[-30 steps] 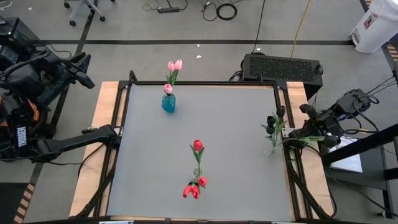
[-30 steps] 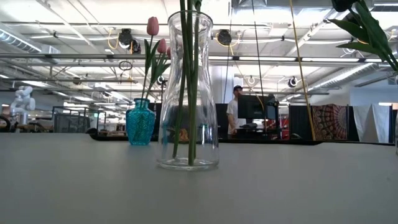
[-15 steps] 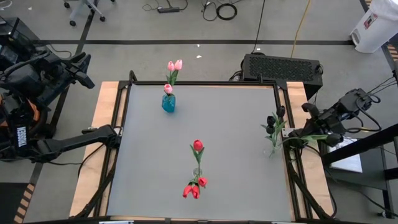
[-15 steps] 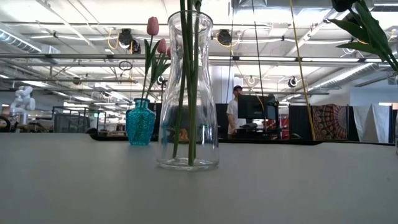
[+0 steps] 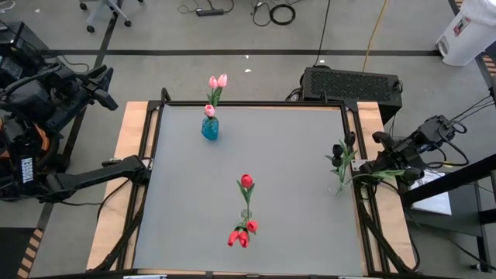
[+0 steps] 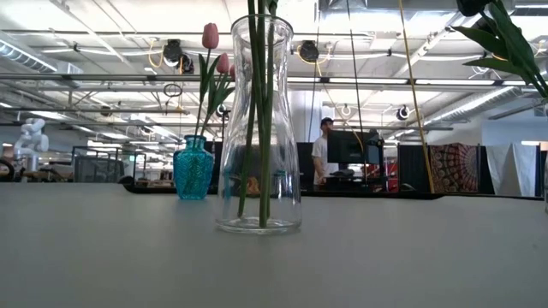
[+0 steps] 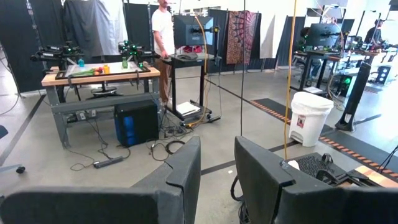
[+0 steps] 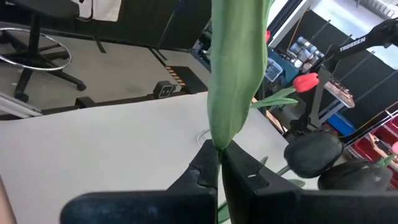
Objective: Sort flowers into vase by color
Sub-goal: Put the black flower into the right transparent vase
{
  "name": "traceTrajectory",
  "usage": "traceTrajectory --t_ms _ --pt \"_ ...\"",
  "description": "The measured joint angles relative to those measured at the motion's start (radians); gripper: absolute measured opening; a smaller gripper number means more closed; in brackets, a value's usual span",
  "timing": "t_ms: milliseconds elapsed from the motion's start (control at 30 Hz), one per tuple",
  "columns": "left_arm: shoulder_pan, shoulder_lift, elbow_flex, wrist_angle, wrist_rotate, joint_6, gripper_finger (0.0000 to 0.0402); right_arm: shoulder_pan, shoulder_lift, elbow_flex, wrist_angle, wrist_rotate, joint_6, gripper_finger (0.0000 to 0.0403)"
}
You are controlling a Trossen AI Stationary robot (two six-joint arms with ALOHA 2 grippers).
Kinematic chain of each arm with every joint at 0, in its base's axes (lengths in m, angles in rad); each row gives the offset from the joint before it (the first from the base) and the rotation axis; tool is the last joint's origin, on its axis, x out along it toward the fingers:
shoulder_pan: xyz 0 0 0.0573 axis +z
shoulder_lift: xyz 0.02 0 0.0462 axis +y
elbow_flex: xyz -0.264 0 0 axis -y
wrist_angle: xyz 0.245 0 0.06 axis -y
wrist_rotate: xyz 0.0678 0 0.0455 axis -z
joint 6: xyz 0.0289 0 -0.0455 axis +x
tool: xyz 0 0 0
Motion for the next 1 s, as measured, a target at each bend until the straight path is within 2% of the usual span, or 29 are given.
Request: traceTrajectory --t_ms 333,733,1000 --pt "0.000 0.000 0.000 0.000 0.000 0.000 0.0105 0.000 -0.074 -0.070 -0.006 0.000 0.000 0.0000" --pt "0.000 0.000 0.000 0.000 0.000 0.000 0.0105 0.000 -0.074 -0.103 -0.043 0.001 0.001 0.0000" --pt "0.000 0.000 0.000 0.000 0.000 0.000 0.0105 0.000 -0.075 -0.130 -0.048 0.001 0.057 0.0000"
